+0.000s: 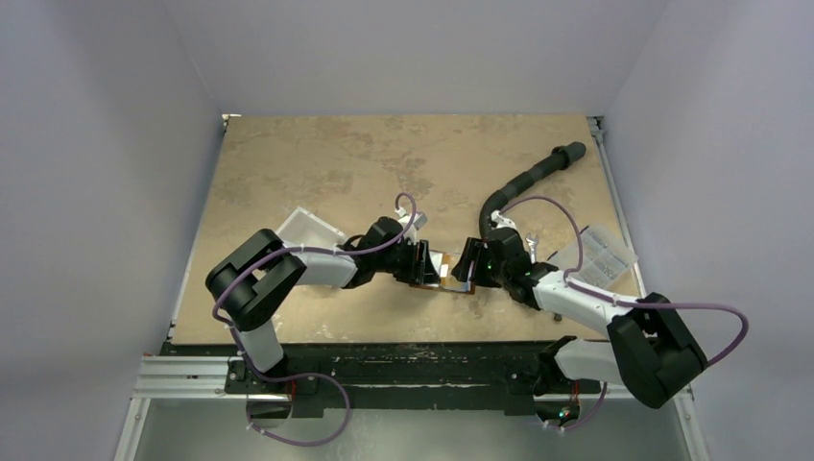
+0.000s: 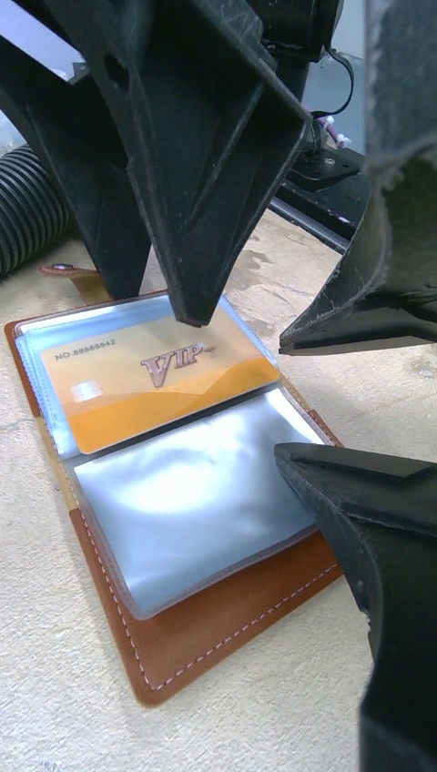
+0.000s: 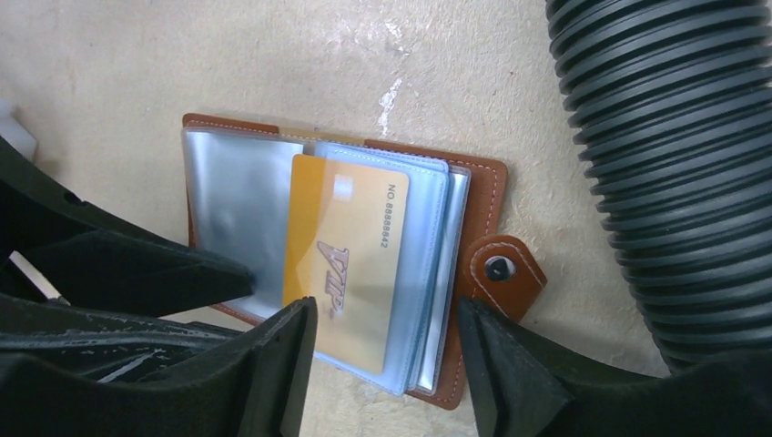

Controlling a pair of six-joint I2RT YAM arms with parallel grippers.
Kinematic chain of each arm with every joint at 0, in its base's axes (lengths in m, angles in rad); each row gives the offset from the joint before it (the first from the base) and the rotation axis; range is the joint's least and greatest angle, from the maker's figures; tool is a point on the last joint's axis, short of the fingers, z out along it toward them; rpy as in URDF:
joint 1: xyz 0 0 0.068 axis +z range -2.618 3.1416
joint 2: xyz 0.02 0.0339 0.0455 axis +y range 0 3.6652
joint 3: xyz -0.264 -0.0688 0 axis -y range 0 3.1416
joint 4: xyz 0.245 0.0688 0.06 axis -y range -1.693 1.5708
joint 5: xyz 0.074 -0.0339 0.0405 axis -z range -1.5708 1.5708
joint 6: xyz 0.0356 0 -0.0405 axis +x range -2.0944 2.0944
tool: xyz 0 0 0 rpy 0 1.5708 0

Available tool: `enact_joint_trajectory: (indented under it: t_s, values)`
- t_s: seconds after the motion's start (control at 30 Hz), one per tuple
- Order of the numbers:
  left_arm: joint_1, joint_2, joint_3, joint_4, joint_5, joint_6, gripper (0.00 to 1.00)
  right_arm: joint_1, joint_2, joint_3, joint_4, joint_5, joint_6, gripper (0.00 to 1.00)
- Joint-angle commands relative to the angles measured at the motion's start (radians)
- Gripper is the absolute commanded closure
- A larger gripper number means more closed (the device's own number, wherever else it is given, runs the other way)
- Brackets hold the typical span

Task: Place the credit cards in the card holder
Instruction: Insert the credit card into the card holder.

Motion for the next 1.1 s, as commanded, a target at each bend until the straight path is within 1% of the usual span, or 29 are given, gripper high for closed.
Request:
enact_joint_trajectory:
  t_s: [0.0,0.07,0.13,0.23,0.37,0.43,0.5,0.6,0.73,0.8,0.9,0.93,1.0,1.07]
  values:
    - [0.0,0.01,0.028,-0.012,-0.019,0.007,0.56,-0.007,0.062,-0.005,0.099,-0.021,0.013,0.42]
    - [0.0,0.016,0.032,0.02,0.016,-0.011,0.58,-0.007,0.074,-0.019,0.139,-0.045,0.012,0.51]
    - [-0.001,0.029,0.039,0.052,0.044,-0.035,0.62,-0.008,0.072,-0.031,0.171,-0.064,0.004,0.6]
    - [0.0,0.037,0.053,0.073,0.052,-0.055,0.67,-0.007,0.068,-0.032,0.191,-0.086,-0.024,0.68]
    - [-0.001,0.038,0.082,0.035,0.008,-0.042,0.67,-0.008,0.065,-0.033,0.21,-0.105,-0.054,0.74]
    - [0.0,0.044,0.095,0.018,-0.001,-0.032,0.67,-0.007,0.071,-0.032,0.216,-0.11,-0.066,0.76]
    - [-0.002,0.059,0.112,0.007,-0.002,-0.026,0.67,-0.006,0.078,-0.034,0.226,-0.115,-0.068,0.79]
    - [-0.006,0.084,0.131,0.016,0.014,-0.03,0.67,-0.006,0.079,-0.039,0.244,-0.134,-0.065,0.81]
    - [-0.008,0.072,0.127,-0.003,0.004,-0.02,0.67,-0.007,0.058,-0.036,0.232,-0.16,-0.057,0.79]
    - [-0.006,0.041,0.124,-0.043,-0.023,0.004,0.63,-0.007,0.033,-0.026,0.186,-0.123,-0.059,0.76]
    - [-0.006,0.0,0.119,-0.076,-0.026,0.024,0.59,-0.007,-0.013,-0.025,0.148,-0.107,-0.06,0.63]
    - [-0.006,-0.011,0.117,-0.079,-0.02,0.024,0.58,-0.007,-0.024,-0.022,0.134,-0.107,-0.06,0.61]
    - [-0.006,-0.026,0.117,-0.079,-0.012,0.018,0.58,-0.008,-0.041,-0.012,0.108,-0.102,-0.062,0.58]
    - [-0.005,-0.035,0.117,-0.064,0.002,0.004,0.61,-0.009,-0.052,-0.006,0.093,-0.095,-0.064,0.55]
